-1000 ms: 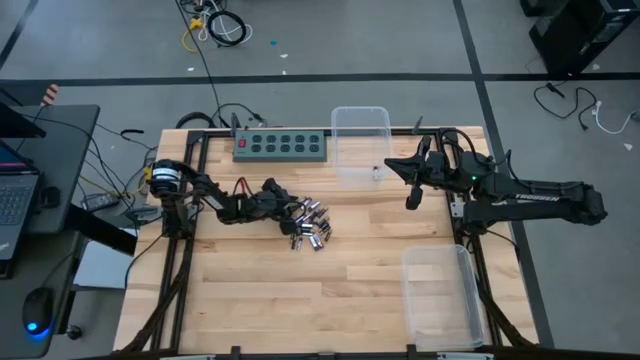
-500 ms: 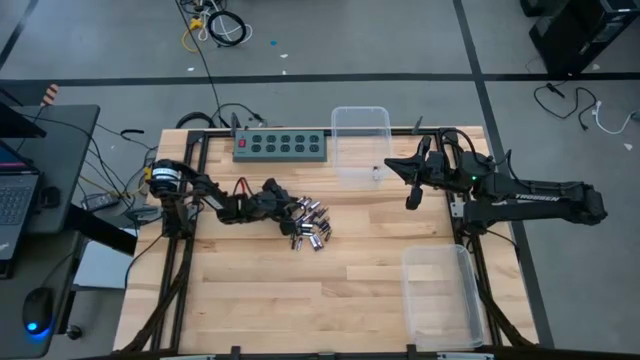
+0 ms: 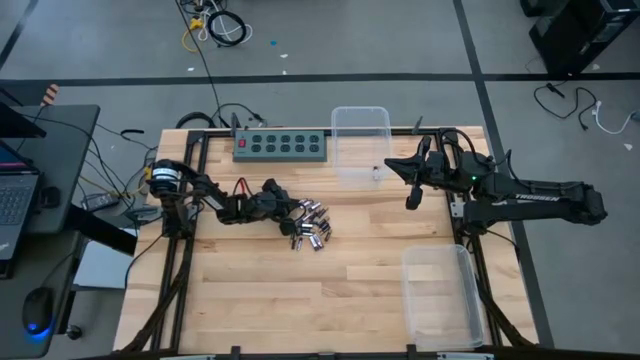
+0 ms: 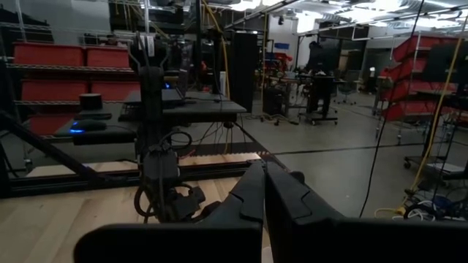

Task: Sort batteries
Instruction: Put the silver battery into the top transparent bin

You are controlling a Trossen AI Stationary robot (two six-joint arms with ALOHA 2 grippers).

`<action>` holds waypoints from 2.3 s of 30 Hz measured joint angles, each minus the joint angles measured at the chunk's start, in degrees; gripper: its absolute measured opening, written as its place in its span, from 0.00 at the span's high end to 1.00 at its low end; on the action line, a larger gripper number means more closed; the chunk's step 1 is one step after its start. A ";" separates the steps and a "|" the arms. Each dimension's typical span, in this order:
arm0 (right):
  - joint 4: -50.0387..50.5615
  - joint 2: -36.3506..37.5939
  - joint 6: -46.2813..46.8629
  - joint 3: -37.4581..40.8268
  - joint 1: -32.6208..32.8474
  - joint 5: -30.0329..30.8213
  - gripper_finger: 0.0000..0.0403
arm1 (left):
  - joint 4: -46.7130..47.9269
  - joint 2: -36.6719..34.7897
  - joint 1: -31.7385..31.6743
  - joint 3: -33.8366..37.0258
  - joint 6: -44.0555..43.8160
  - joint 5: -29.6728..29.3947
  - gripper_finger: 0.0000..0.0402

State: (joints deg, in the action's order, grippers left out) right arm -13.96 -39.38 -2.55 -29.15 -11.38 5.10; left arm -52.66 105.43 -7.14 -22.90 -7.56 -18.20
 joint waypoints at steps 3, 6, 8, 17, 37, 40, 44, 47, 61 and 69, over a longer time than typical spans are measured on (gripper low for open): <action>0.29 0.02 0.02 0.00 0.00 0.00 0.99 | 0.32 -0.58 0.00 0.02 0.03 0.02 0.96; 0.32 0.02 0.54 0.00 0.00 -0.02 0.99 | 0.78 -1.85 -0.02 0.15 0.50 -0.17 0.96; 0.33 0.02 0.90 0.00 0.00 -0.02 0.99 | 0.75 -3.27 -0.04 0.15 1.57 -0.36 0.96; 0.35 0.02 1.07 0.00 0.00 -0.02 0.99 | 0.52 -11.83 -0.02 0.09 7.44 -1.77 0.96; 0.65 0.00 1.49 0.00 0.92 -0.31 0.99 | -25.54 -18.03 -0.92 -3.26 15.08 13.33 0.96; 0.71 0.00 1.49 0.00 0.92 -0.31 0.99 | -14.42 -18.03 -1.16 -9.45 15.23 16.27 0.96; 1.07 0.00 1.46 0.00 0.92 -0.31 0.99 | 11.46 -17.99 -1.47 -20.96 21.10 14.89 0.96; 2.21 0.00 1.50 0.00 0.92 -0.31 0.99 | 29.34 -17.17 -3.22 -30.26 23.54 13.38 0.96; 4.97 0.00 2.51 0.00 1.20 -0.28 0.99 | 41.68 -3.72 -10.98 -47.78 22.03 17.16 0.96; 5.10 0.00 2.48 0.00 1.19 -0.27 0.99 | 41.50 -0.55 -12.00 -48.96 20.52 16.58 0.93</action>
State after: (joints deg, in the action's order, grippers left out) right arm -8.86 -39.38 -0.07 -29.15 -10.19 4.84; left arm -11.15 104.88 -19.14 -71.85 12.96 -1.62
